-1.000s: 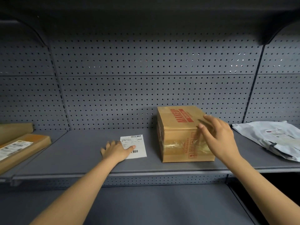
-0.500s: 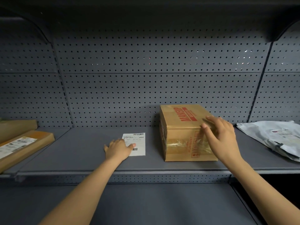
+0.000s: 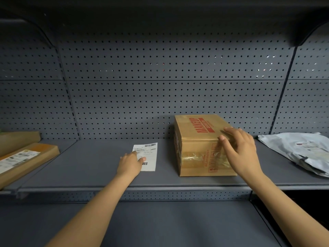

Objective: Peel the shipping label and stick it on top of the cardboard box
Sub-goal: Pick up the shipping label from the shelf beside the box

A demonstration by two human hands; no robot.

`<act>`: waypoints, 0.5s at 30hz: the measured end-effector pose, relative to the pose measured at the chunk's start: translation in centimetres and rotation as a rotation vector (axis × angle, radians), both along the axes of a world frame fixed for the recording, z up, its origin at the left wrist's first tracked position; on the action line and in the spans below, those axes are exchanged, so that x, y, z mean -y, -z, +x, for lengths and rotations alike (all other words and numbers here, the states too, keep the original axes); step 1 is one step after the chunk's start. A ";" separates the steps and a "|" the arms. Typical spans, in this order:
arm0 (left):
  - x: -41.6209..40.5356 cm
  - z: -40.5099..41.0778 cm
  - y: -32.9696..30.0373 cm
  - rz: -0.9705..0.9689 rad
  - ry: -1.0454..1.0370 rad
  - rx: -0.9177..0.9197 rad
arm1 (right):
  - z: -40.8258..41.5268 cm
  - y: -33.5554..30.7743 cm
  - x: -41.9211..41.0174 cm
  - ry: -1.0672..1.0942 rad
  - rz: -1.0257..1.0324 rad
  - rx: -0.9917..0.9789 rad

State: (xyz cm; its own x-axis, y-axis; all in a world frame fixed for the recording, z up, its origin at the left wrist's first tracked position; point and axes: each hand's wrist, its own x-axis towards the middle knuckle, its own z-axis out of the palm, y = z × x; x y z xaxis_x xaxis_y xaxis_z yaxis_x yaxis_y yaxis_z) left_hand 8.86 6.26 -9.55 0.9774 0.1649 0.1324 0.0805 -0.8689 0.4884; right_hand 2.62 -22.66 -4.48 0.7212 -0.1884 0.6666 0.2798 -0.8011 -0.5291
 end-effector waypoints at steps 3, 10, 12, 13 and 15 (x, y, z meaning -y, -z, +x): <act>0.1 -0.3 0.1 -0.072 -0.004 0.034 | 0.0 0.0 0.0 -0.002 0.004 -0.001; -0.4 -0.4 0.0 -0.260 0.008 0.084 | -0.1 0.0 0.0 -0.004 0.014 -0.003; -0.4 -0.5 -0.2 -0.299 0.005 0.116 | -0.1 0.0 -0.1 -0.005 0.015 -0.004; -0.4 -0.6 -0.3 -0.331 0.004 0.140 | -0.2 0.0 -0.1 -0.006 0.015 -0.005; -0.4 -0.8 -0.5 -0.410 -0.011 0.194 | -0.2 -0.1 -0.1 -0.009 0.014 -0.008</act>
State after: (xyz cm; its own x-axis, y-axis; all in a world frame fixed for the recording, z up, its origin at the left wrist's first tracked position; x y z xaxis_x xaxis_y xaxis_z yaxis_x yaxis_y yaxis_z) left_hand 8.05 6.66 -9.02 0.9389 0.2522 0.2344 -0.0384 -0.5998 0.7992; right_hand 2.42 -22.59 -4.36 0.7285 -0.1909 0.6579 0.2823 -0.7914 -0.5422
